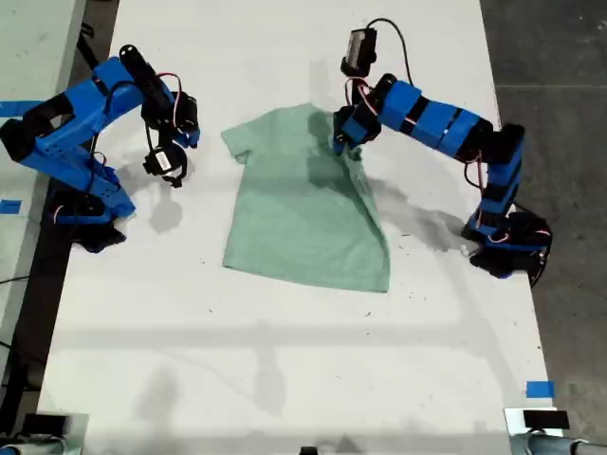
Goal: Fold tshirt
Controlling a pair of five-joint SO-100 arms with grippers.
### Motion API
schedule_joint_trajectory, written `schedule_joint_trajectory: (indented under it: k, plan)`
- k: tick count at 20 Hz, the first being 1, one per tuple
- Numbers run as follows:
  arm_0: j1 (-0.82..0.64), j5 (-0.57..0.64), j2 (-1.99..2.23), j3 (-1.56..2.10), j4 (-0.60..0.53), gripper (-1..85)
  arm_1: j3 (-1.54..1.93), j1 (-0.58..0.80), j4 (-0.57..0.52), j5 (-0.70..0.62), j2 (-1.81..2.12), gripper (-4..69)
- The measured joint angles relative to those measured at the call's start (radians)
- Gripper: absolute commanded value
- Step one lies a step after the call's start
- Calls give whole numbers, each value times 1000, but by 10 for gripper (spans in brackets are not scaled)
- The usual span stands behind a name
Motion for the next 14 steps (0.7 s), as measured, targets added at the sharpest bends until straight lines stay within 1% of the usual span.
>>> schedule_joint_trajectory:
  k: [1,2,4,5,8,9,10,11,13,14]
  plan:
    - [0,0,0,0,0,0,-5,-15,-43,25,-41,-21]
    - [0,0,0,0,0,0,-5,-29,-83,49,-72,28]
    - [0,0,0,0,0,0,-5,-48,-166,63,-144,291]
    - [0,0,0,0,0,0,-9,-57,-183,63,-184,310]
    - [0,0,0,0,-2,1,-95,-92,-193,63,-198,277]
    - [0,0,0,0,-2,4,-98,-106,-192,63,-198,254]
    - [0,0,0,0,-2,22,-98,-114,-175,63,-189,232]
    - [0,0,-2,0,-2,58,-98,-117,-143,63,-164,218]
    - [0,0,-5,0,0,90,-95,-109,-72,61,-54,177]
    - [0,0,-5,0,-5,119,-69,-103,-35,55,34,175]
